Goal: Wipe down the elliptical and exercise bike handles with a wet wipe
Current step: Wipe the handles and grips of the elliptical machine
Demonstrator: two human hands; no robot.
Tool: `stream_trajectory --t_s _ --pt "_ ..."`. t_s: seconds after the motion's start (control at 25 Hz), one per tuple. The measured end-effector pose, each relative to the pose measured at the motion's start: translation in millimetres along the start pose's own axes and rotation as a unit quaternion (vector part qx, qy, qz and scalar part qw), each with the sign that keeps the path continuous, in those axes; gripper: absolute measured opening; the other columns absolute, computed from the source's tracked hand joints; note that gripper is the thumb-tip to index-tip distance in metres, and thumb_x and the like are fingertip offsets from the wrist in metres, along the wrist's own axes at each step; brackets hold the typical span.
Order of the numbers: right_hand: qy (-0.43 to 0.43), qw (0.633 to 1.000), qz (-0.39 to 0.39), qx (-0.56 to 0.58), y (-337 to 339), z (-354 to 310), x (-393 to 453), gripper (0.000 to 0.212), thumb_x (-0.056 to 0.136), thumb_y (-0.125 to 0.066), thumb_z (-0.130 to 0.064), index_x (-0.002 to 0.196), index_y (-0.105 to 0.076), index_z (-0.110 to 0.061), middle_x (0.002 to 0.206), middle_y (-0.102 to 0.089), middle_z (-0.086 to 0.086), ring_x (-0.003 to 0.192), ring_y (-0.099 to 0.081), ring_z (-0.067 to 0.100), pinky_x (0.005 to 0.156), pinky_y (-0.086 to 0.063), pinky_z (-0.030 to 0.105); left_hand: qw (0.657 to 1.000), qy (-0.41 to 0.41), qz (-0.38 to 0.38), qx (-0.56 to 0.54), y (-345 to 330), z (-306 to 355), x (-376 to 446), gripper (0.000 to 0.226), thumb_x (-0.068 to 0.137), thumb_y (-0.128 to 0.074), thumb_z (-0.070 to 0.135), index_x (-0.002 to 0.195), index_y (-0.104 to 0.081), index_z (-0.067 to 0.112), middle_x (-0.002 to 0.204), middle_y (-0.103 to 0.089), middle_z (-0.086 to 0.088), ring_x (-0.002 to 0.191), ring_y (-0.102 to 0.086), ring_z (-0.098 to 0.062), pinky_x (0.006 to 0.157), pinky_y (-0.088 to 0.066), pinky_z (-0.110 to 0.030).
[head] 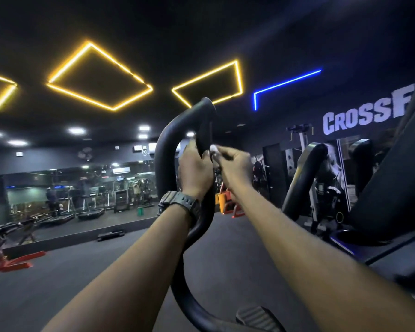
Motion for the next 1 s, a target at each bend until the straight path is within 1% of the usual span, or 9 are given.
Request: stream_trajectory --t_s 0.24,0.36,0.44,0.56,0.64,0.76,0.84,0.92,1.0 --pt "0.093 0.994 0.02 -0.052 7.4 -61.0 21.6 0.01 0.084 -0.077 -0.027 0.094 -0.078 -0.024 0.089 -0.074 -0.011 0.083 -0.066 -0.001 0.063 -0.043 0.001 1.0 0.011 0.01 0.024 2.5 7.5 1.2 0.017 0.092 -0.055 0.01 0.108 -0.059 0.016 0.095 -0.068 -0.004 0.088 -0.065 -0.025 0.079 -0.054 -0.041" --pt "0.017 0.998 0.058 -0.02 3.3 -18.3 7.2 0.01 0.087 -0.072 -0.037 0.087 -0.075 -0.027 0.085 -0.073 -0.011 0.081 -0.067 0.006 0.068 -0.053 0.018 0.997 -0.019 0.006 0.078 11.9 18.9 2.4 0.007 0.092 -0.055 0.01 0.097 -0.06 0.012 0.087 -0.066 -0.003 0.08 -0.062 -0.022 0.07 -0.044 -0.031" --pt "-0.064 0.992 0.094 0.063 0.7 -17.9 21.6 0.009 0.086 -0.071 -0.031 0.077 -0.073 -0.028 0.08 -0.072 -0.01 0.078 -0.068 0.01 0.07 -0.057 0.029 0.995 -0.021 -0.008 0.095 14.3 23.4 2.6 0.006 0.093 -0.055 0.01 0.095 -0.06 0.012 0.081 -0.063 0.001 0.074 -0.058 -0.018 0.064 -0.038 -0.027" --pt "-0.165 0.94 0.087 0.286 -20.3 -26.0 46.1 0.017 0.084 -0.064 -0.004 0.076 -0.072 -0.018 0.078 -0.071 0.0 0.07 -0.066 0.014 0.068 -0.059 0.029 0.994 -0.016 -0.021 0.107 17.4 25.0 10.5 0.005 0.094 -0.056 0.015 0.092 -0.06 0.013 0.075 -0.06 0.005 0.066 -0.053 -0.013 0.057 -0.03 -0.023" --pt "-0.154 0.929 0.055 0.333 -28.8 -31.1 61.1 0.017 0.086 -0.066 0.0 0.083 -0.073 -0.015 0.083 -0.072 0.006 0.072 -0.067 0.015 0.069 -0.058 0.026 0.99 -0.028 -0.032 0.137 16.9 24.5 17.0 0.012 0.094 -0.056 0.022 0.087 -0.06 0.013 0.076 -0.063 0.001 0.068 -0.059 -0.019 0.059 -0.035 -0.029" --pt "-0.045 0.964 0.017 0.26 -20.0 -52.6 87.6 0.007 0.082 -0.078 -0.012 0.086 -0.078 -0.017 0.093 -0.076 0.003 0.089 -0.071 0.015 0.081 -0.059 0.028 0.985 -0.047 -0.038 0.164 16.8 21.2 23.9 0.018 0.093 -0.057 0.027 0.081 -0.059 0.013 0.077 -0.067 -0.003 0.074 -0.063 -0.028 0.063 -0.048 -0.041" --pt "0.013 0.984 0.007 0.176 -9.8 -59.4 96.8 0.006 0.079 -0.081 -0.022 0.084 -0.079 -0.024 0.091 -0.076 -0.003 0.093 -0.071 0.012 0.08 -0.058 0.025 0.985 -0.053 -0.037 0.163 16.8 21.2 24.2 0.014 0.092 -0.058 0.023 0.083 -0.061 0.013 0.08 -0.068 -0.001 0.076 -0.064 -0.025 0.065 -0.049 -0.039" --pt "0.018 0.993 0.0 0.116 -6.6 -49.3 97.2 0.008 0.078 -0.082 -0.028 0.085 -0.079 -0.026 0.088 -0.076 -0.006 0.092 -0.072 0.01 0.08 -0.058 0.027 0.983 -0.065 -0.042 0.168 17.3 23.3 21.9 0.009 0.091 -0.059 0.021 0.09 -0.064 0.014 0.086 -0.071 -0.001 0.081 -0.066 -0.025 0.069 -0.051 -0.039" --pt "-0.024 0.991 -0.016 0.134 -12.9 -46.4 96.9 0.009 0.078 -0.082 -0.023 0.086 -0.079 -0.021 0.087 -0.076 -0.003 0.091 -0.073 0.016 0.082 -0.059 0.032 0.982 -0.076 -0.043 0.166 17.9 25.5 19.6 0.01 0.09 -0.06 0.02 0.095 -0.065 0.013 0.091 -0.072 -0.003 0.086 -0.066 -0.027 0.073 -0.052 -0.041"
Point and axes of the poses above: each hand's wrist, its own x-axis towards the middle knuckle, its own y-axis out of the back of the hand, z = x × y, the point moved 10 cm from there along x, towards the middle knuckle
